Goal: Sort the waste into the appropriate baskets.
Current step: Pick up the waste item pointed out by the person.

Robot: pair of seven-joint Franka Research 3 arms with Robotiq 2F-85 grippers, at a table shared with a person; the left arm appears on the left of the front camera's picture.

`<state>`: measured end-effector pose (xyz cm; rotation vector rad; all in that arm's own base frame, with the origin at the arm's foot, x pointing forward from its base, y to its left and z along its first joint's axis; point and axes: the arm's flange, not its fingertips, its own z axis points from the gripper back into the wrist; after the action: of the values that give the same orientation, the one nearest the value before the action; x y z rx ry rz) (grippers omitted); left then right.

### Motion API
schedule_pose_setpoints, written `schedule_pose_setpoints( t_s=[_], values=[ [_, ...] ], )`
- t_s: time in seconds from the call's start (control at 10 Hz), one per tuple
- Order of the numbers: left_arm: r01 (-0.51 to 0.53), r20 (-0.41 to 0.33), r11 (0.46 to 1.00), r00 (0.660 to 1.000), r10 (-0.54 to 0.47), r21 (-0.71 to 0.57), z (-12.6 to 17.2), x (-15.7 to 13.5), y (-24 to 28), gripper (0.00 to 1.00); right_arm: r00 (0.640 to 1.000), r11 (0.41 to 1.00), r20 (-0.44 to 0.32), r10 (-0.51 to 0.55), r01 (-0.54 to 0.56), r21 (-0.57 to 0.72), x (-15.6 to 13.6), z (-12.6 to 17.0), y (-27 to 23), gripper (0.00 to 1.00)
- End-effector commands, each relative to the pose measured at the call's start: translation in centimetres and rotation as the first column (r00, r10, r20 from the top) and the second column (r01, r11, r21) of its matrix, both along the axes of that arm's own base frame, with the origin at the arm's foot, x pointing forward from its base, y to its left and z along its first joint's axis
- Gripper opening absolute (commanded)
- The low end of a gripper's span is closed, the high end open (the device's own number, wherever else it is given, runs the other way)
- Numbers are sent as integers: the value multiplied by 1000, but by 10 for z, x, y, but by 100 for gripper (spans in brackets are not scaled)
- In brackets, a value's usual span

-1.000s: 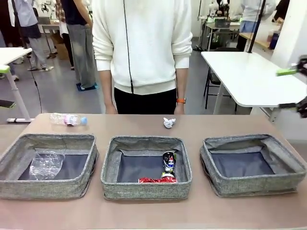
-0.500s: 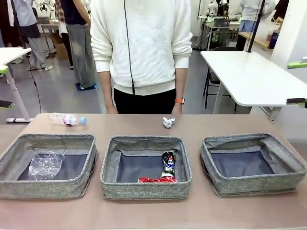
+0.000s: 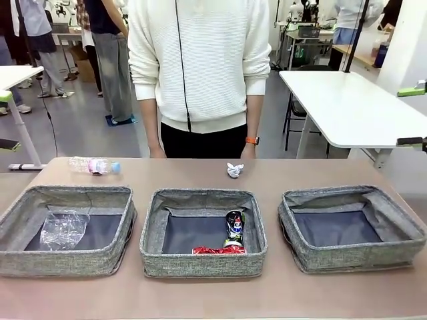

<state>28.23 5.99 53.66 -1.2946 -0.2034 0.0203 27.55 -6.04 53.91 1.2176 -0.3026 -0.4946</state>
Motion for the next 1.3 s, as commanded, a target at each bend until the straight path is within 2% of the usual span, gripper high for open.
schedule_pose_setpoints(
  t_s=[0.0, 1.2],
  values=[
    [9, 15, 1000, 1000, -9, -7, -1, -1, 0, 100, 1000, 1000, 15, 7, -7, -2, 0, -2, -1, 100],
    [9, 15, 1000, 1000, -9, -7, -1, -1, 0, 100, 1000, 1000, 15, 7, -7, -2, 0, -2, -1, 100]
  ],
)
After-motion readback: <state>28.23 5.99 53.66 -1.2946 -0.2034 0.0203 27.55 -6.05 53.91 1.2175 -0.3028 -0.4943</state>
